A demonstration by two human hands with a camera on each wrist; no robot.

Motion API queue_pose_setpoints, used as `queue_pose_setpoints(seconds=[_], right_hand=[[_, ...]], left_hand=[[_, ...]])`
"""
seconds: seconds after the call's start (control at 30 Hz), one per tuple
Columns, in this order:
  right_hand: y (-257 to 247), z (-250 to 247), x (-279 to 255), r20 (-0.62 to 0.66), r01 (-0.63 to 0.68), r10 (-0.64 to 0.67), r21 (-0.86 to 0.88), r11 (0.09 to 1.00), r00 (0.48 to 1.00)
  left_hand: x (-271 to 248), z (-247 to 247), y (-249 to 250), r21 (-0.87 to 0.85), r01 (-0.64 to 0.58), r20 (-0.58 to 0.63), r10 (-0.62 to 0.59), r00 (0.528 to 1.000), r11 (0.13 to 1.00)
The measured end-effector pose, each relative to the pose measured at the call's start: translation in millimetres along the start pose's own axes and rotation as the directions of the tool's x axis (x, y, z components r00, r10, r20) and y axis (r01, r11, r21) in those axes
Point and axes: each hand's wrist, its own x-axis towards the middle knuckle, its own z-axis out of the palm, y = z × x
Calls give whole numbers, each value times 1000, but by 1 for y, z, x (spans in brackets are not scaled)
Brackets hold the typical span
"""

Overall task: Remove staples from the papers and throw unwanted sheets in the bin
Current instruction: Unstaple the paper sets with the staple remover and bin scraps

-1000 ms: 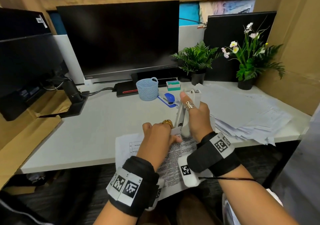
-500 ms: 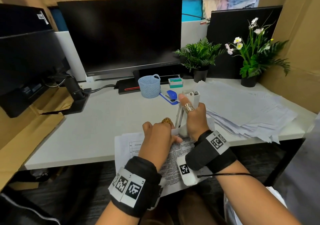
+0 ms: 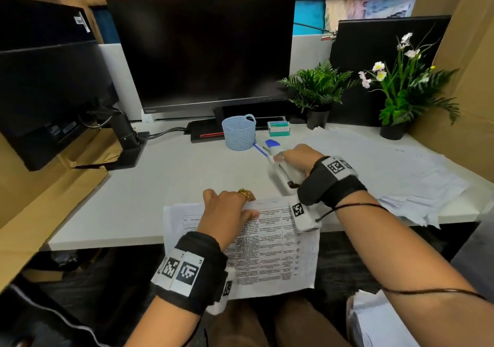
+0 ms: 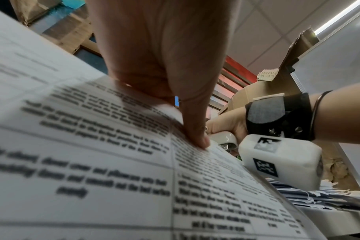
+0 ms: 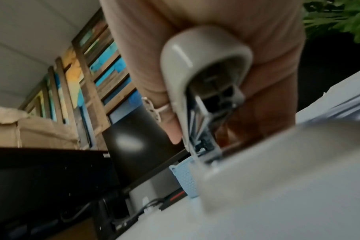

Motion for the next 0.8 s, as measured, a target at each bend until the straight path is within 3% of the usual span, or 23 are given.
queue_pose_setpoints(seconds=[0.07, 0.17, 0.43, 0.5, 0.6, 0.7, 0.8], right_hand=[[4, 1, 5, -9, 11, -14, -228, 974, 1000], [11, 11, 11, -3, 56, -63, -431, 901, 998], [14, 14, 21, 29, 110, -118, -620, 777, 993], [11, 9, 5, 38, 239, -272, -600, 763, 962], [19, 3, -40, 63, 474, -480, -321, 820, 875], [46, 3, -69, 226, 517, -466, -306, 800, 855], [77, 5, -75, 54, 512, -523, -308, 802, 851]], left_hand=[[1, 2, -1, 21, -8, 5, 8, 1000, 1000], [3, 5, -3, 24, -8, 15, 7, 1000, 1000], [7, 13, -9, -44, 1, 40, 1, 999, 999], [7, 14, -11, -55, -2, 24, 3, 1000, 998], [8, 14, -12, -65, -30, -27, 28, 999, 997], [7, 13, -12, -57, -123, -147, 113, 983, 991], [7, 18, -11, 23, -288, -344, 278, 897, 957]])
